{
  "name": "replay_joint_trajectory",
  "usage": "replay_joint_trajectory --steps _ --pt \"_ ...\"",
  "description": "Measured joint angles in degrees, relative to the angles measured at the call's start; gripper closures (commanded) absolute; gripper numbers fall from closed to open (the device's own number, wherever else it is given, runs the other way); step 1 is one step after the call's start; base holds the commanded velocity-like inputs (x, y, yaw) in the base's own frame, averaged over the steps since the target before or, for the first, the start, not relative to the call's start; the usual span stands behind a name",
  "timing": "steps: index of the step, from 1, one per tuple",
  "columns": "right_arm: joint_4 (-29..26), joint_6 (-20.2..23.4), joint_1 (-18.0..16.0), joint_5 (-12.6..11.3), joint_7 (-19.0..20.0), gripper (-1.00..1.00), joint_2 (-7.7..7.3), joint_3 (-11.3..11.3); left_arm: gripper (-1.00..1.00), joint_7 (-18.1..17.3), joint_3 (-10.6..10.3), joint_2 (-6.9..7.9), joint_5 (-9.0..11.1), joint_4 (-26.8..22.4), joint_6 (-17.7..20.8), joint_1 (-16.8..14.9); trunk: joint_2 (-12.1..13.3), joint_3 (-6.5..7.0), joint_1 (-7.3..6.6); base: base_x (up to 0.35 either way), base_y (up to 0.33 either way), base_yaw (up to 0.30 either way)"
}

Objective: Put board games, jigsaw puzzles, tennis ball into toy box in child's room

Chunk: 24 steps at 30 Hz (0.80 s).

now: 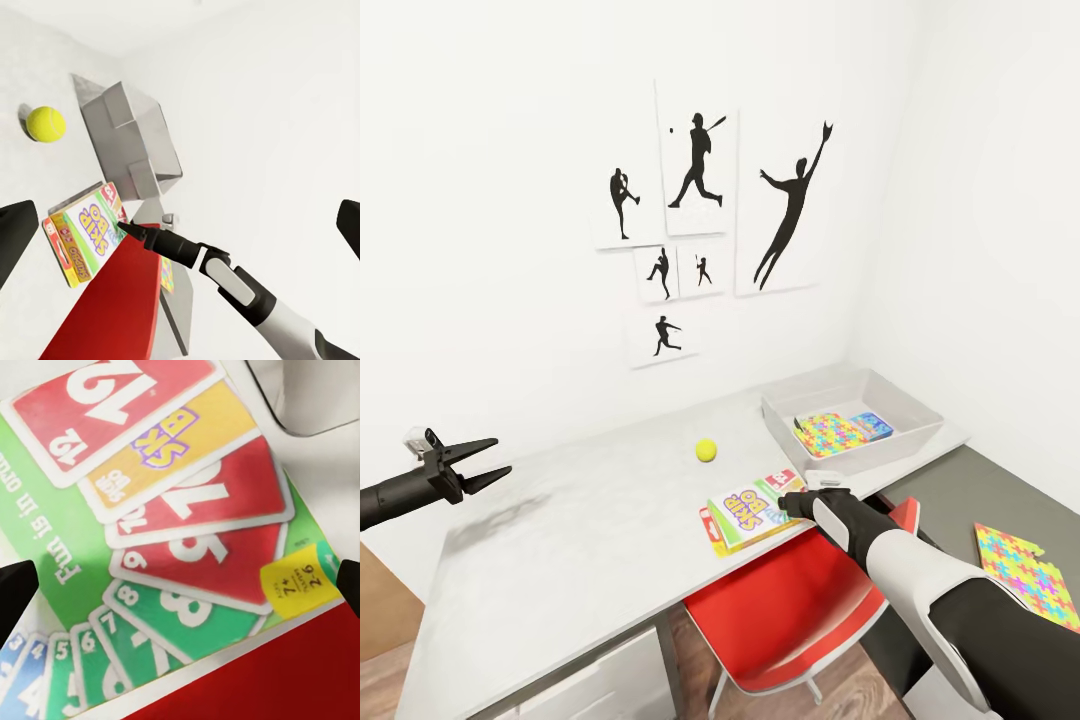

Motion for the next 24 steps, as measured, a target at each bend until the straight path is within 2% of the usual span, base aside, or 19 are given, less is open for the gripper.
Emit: replay_joint_trajectory --steps 16,24 --pt "0.0 0.0 0.0 0.0 0.0 -1.0 -0.08 0.05 -1.0 -0.49 0.07 0.02 0.04 0.0 0.0 0.0 0.0 0.0 0.0 0.0 0.0 0.0" --pt "0.0 0.0 0.0 0.0 0.0 -1.0 -0.11 0.0 -1.0 -3.74 0.12 0.99 0.06 -0.25 0.0 0.58 0.0 0.0 0.0 0.0 0.0 0.0"
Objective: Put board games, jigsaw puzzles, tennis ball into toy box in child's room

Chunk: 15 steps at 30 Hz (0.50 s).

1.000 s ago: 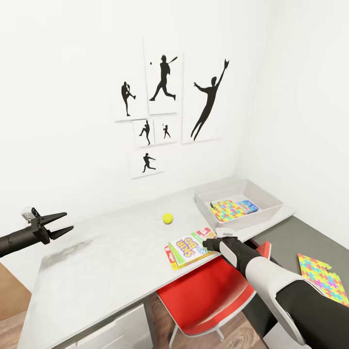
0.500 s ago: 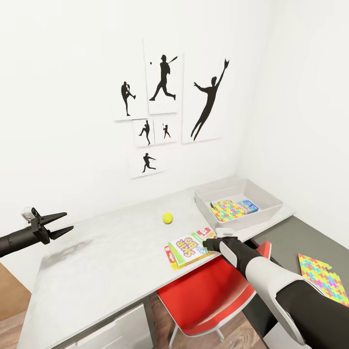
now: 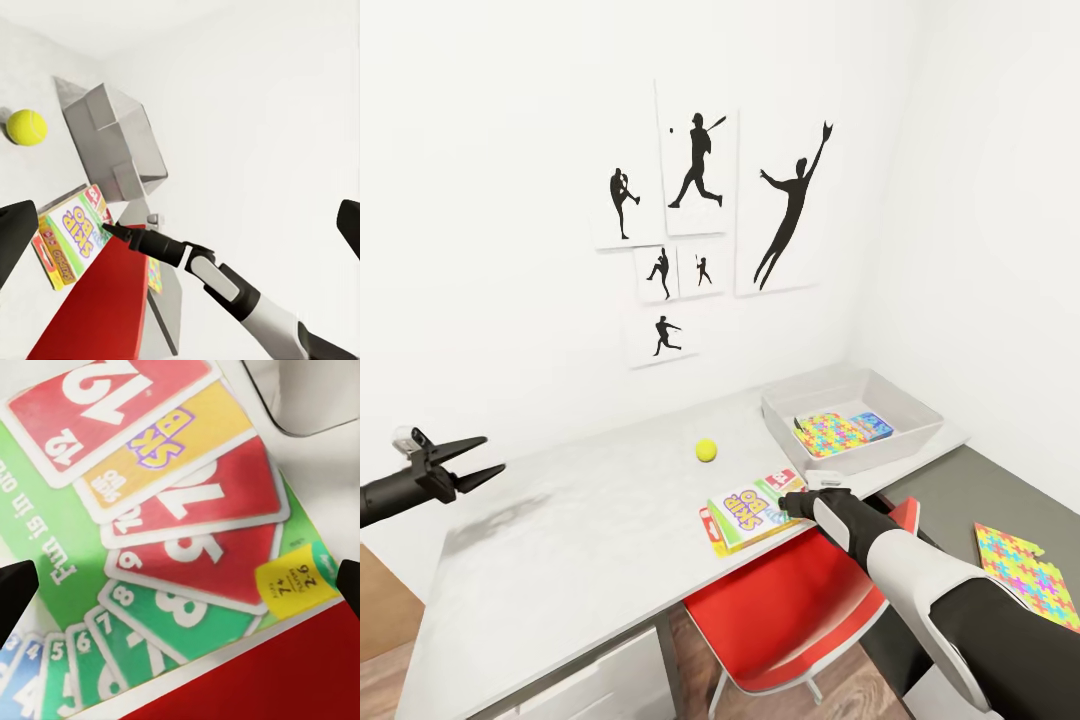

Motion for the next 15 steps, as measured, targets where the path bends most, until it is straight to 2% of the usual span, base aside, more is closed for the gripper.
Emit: replay_joint_trajectory --steps 15 --pt "0.0 0.07 -0.07 0.0 -0.06 -1.0 0.02 -0.04 -1.0 -0.85 -0.04 0.41 0.09 -0.19 0.0 0.3 0.0 0.0 0.0 0.0 0.0 0.0"
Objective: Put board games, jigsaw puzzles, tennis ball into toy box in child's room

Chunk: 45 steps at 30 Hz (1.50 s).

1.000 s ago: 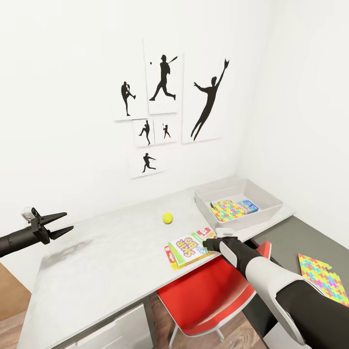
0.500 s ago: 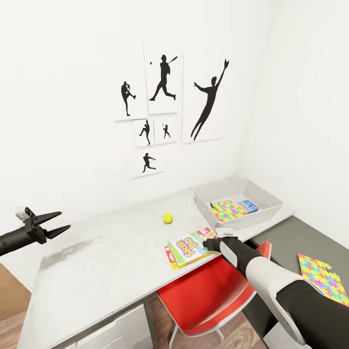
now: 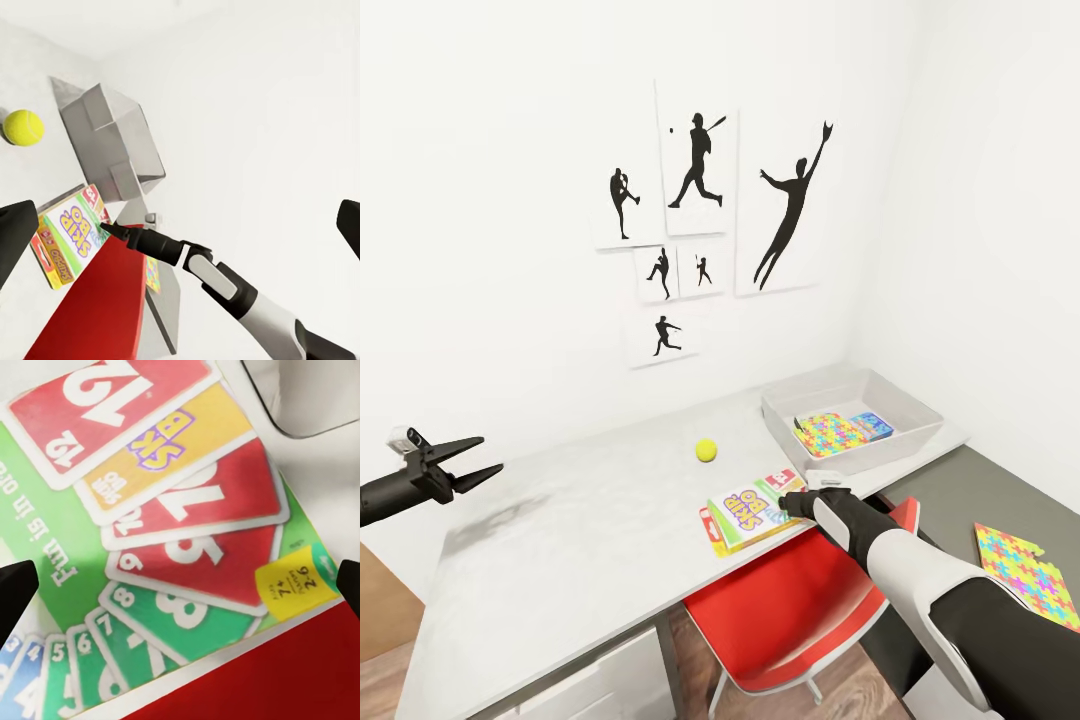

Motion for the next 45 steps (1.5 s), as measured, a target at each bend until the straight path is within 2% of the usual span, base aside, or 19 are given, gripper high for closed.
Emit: replay_joint_trajectory --steps 11,19,29,36,45 --pt "0.0 0.07 -0.01 0.0 -0.16 -1.0 0.0 -0.02 -1.0 -0.04 0.06 0.12 0.05 -0.03 0.0 0.0 0.0 0.0 0.0 0.0 0.0 0.0" --pt "0.0 0.11 -0.01 -0.07 -0.5 -1.0 -0.08 0.0 -1.0 -3.13 0.01 1.89 0.04 -0.42 0.0 0.44 0.0 0.0 0.0 0.0 0.0 0.0" --pt "0.0 0.11 -0.01 -0.09 -0.56 -1.0 -0.21 -0.02 -1.0 -3.13 0.03 2.19 -0.03 -1.9 0.06 1.58 0.0 0.0 0.0 0.0 0.0 0.0" --pt "-0.07 0.16 -0.05 0.13 -0.57 -1.0 -0.24 -0.23 -1.0 -3.13 0.02 2.19 0.03 -2.02 0.08 1.66 -2.81 -1.24 1.53 0.0 0.0 0.0" --pt "-0.08 0.18 -0.05 -0.29 -0.5 -1.0 -0.33 -0.21 -1.0 -3.13 0.02 2.19 0.1 -2.13 0.07 1.67 -2.82 -1.25 1.53 0.0 0.0 0.0"
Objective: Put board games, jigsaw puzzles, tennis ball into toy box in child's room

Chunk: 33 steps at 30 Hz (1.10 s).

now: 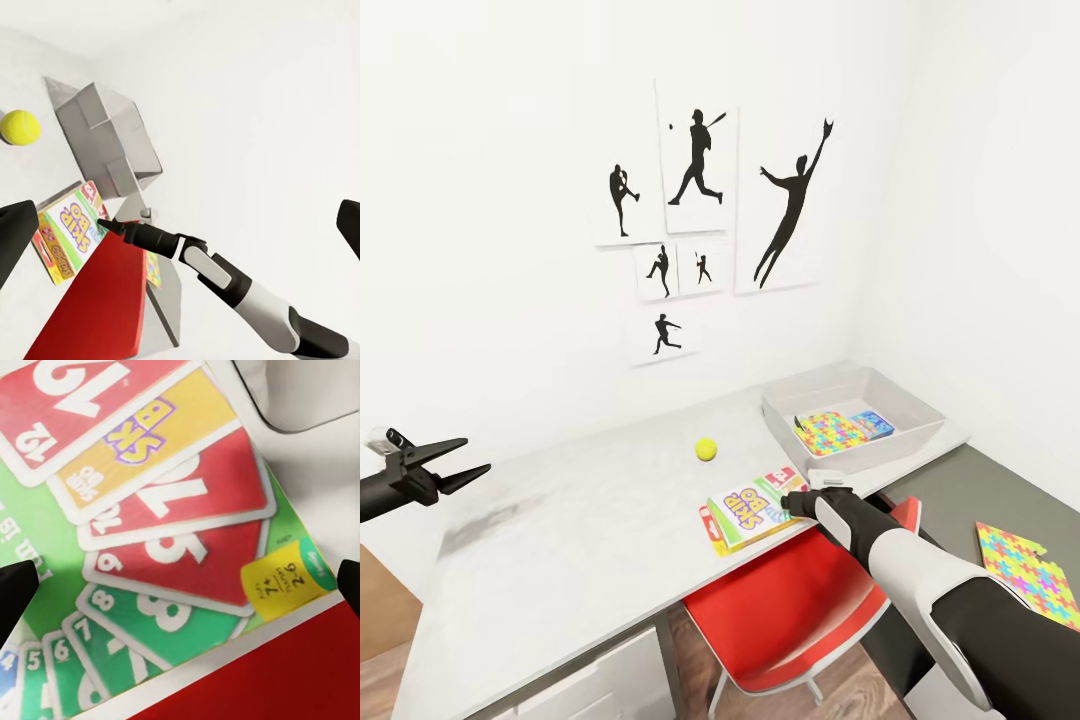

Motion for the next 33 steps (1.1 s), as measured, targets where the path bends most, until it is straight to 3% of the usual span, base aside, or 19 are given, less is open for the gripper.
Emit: replay_joint_trajectory --steps 18,25,28,31,33 --pt "-0.02 0.0 -0.01 0.2 -0.01 -1.0 -0.04 -0.03 -1.0 0.0 0.06 0.0 0.11 -0.58 0.03 0.0 0.0 0.0 0.0 0.0 0.0 0.0" --pt "0.0 -0.02 -0.01 0.29 -0.03 -1.0 -0.02 -0.02 -1.0 0.0 -0.32 -0.12 0.37 -5.91 0.68 0.0 0.0 0.0 0.0 0.0 0.0 0.0" --pt "-0.04 0.0 0.0 0.33 -0.04 -1.0 -0.02 -0.02 -1.0 -0.01 -1.1 -0.16 0.48 -7.35 0.82 -0.02 0.0 0.0 0.0 0.0 0.0 0.0" --pt "-0.05 0.01 0.0 0.36 -0.03 -1.0 -0.02 -0.01 -1.0 -0.01 -3.15 -0.83 0.54 -8.07 0.87 -0.26 0.0 0.0 0.0 0.0 0.0 0.0" --pt "-0.06 0.02 0.0 0.38 -0.02 -1.0 -0.02 -0.02 -1.0 -0.01 -3.83 -2.35 0.58 -9.1 0.94 -0.53 0.01 0.0 0.0 0.0 0.0 0.0"
